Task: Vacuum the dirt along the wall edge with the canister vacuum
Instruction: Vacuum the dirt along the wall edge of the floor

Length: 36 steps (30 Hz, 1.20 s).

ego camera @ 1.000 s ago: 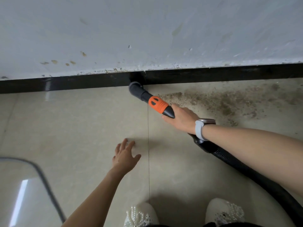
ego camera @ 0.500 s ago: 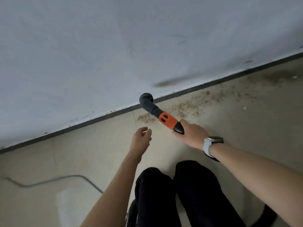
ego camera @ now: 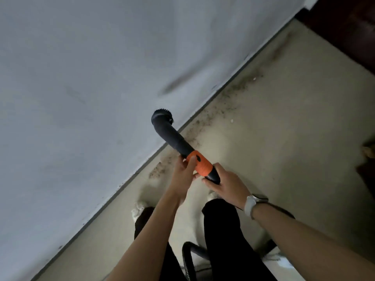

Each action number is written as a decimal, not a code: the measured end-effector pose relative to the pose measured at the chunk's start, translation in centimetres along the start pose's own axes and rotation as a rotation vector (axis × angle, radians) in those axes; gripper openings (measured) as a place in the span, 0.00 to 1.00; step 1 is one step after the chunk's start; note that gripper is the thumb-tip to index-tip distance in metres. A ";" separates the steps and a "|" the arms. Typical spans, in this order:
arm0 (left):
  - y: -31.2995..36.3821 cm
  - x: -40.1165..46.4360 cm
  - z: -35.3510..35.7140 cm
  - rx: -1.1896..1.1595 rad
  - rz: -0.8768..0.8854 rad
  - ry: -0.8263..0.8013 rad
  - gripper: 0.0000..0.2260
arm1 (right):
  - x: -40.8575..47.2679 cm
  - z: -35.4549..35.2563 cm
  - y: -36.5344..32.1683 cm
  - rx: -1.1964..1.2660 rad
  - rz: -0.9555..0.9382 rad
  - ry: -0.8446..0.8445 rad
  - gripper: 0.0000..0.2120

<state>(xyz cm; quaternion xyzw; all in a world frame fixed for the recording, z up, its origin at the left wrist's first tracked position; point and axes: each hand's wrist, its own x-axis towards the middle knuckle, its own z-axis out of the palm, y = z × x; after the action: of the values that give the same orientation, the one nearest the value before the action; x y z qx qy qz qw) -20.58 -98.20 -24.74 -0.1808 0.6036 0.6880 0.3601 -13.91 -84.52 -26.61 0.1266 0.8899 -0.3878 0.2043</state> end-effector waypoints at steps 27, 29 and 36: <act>-8.9 -2.3 -5.7 0.776 0.082 -0.452 0.18 | -10.6 25.4 -2.2 0.706 0.603 0.541 0.15; -11.8 -1.3 -7.3 0.769 -0.015 -0.420 0.18 | -10.5 28.6 -2.2 0.769 0.657 0.535 0.14; -20.0 2.2 -13.3 0.851 -0.128 -0.474 0.20 | -9.0 37.4 -1.9 0.953 0.792 0.515 0.12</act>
<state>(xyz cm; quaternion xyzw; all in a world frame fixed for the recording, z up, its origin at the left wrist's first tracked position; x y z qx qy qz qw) -10.28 -110.12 -43.02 0.1072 0.7204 0.3791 0.5708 3.24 -114.16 -44.25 0.6085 0.5282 -0.5913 0.0339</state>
